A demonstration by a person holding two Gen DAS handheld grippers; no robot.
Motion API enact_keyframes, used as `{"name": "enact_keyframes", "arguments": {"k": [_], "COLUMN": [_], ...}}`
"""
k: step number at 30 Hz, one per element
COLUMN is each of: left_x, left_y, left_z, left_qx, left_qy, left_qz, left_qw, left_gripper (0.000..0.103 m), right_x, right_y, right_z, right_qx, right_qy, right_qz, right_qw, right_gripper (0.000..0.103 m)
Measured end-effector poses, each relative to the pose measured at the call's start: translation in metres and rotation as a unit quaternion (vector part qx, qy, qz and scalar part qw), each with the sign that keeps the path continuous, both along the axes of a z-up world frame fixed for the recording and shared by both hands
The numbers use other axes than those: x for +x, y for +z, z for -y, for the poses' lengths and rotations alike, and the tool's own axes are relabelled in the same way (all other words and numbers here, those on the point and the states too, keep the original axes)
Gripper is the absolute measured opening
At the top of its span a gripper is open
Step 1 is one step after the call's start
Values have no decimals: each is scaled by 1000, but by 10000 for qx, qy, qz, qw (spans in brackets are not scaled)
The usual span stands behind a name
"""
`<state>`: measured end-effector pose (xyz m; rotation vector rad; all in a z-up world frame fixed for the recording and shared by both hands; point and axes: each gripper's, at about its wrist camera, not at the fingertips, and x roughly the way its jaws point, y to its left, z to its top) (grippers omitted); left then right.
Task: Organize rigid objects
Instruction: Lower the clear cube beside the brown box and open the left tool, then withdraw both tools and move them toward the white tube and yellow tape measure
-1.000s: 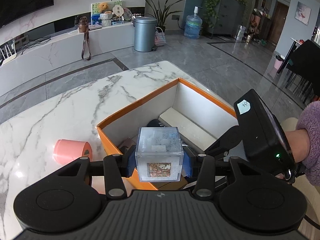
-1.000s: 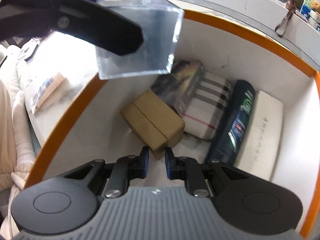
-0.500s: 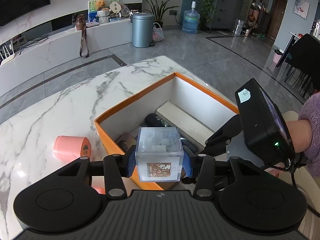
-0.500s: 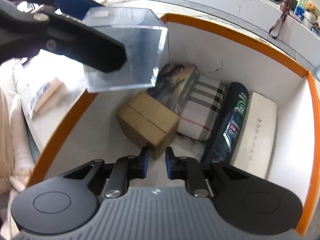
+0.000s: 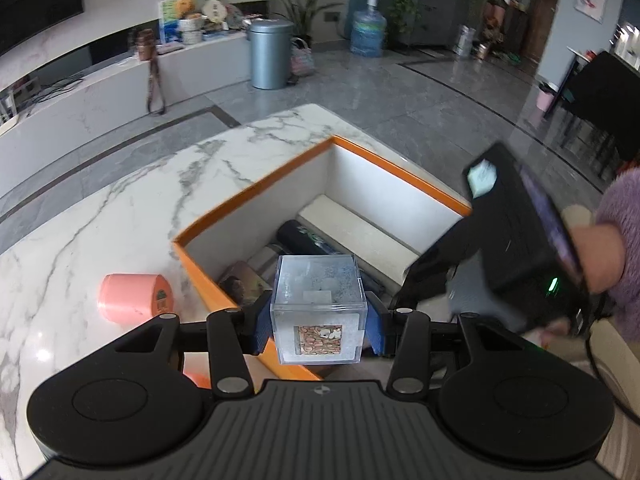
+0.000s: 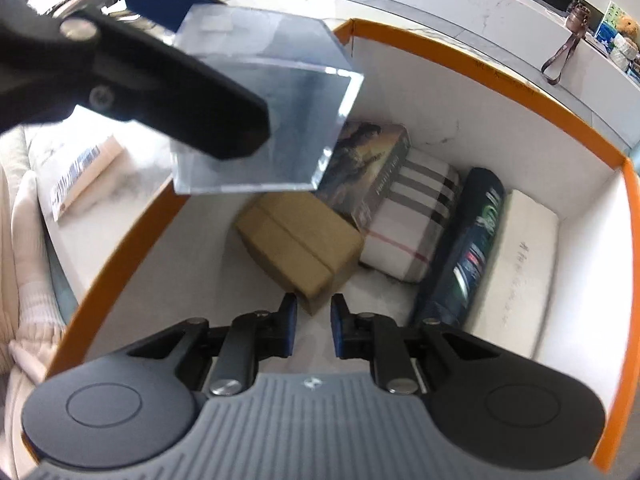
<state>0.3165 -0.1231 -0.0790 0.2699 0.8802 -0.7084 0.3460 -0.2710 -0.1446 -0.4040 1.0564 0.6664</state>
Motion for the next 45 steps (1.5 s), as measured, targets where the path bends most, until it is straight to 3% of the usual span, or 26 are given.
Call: {"name": "enact_keyframes", "arguments": {"k": [6,12,22,27,32,34,36,39,41,45], "left_x": [-12,-22,-27,-19,-17,-19,-22,-25,-27,-32], "left_y": [-10,-35,-80,-98,-95,-90,-83,-71,-59,-30], "left_z": [35,71,105,104,98,93,87,81,74,48], "left_qx": [241,1000,2287,2778,2766,2650,2500,2335,2149,1424], "left_qy": [-547,-882,-1565,-1366,-1267,-1283,-1271,-1135,-996,-680], "left_qz": [-227,-626,-773,-904,-763,-695,-601,-488,-376,-174], "left_qw": [9980,9891,9577,9466,9495,9531,9580,9645,9708,9873], "left_gripper": [52,52,53,57,62,65,76,77,76,74], "right_x": [-9,-11,-8,-10,-6,-7,-8,-9,-10,-13], "right_y": [28,40,11,0,-8,-10,-10,-9,-8,-6], "right_z": [40,59,53,53,51,48,46,44,42,36], "right_qx": [31,75,235,523,746,755,728,665,614,516], "right_qy": [-848,-1181,-1305,-1529,-1716,-1739,-1738,-1719,-1669,-1482], "right_qz": [264,455,49,-352,-695,-773,-764,-759,-727,-647], "right_qw": [9960,9919,9912,9862,9799,9788,9791,9799,9814,9855], "right_gripper": [25,27,27,27,27,27,27,29,29,29]}}
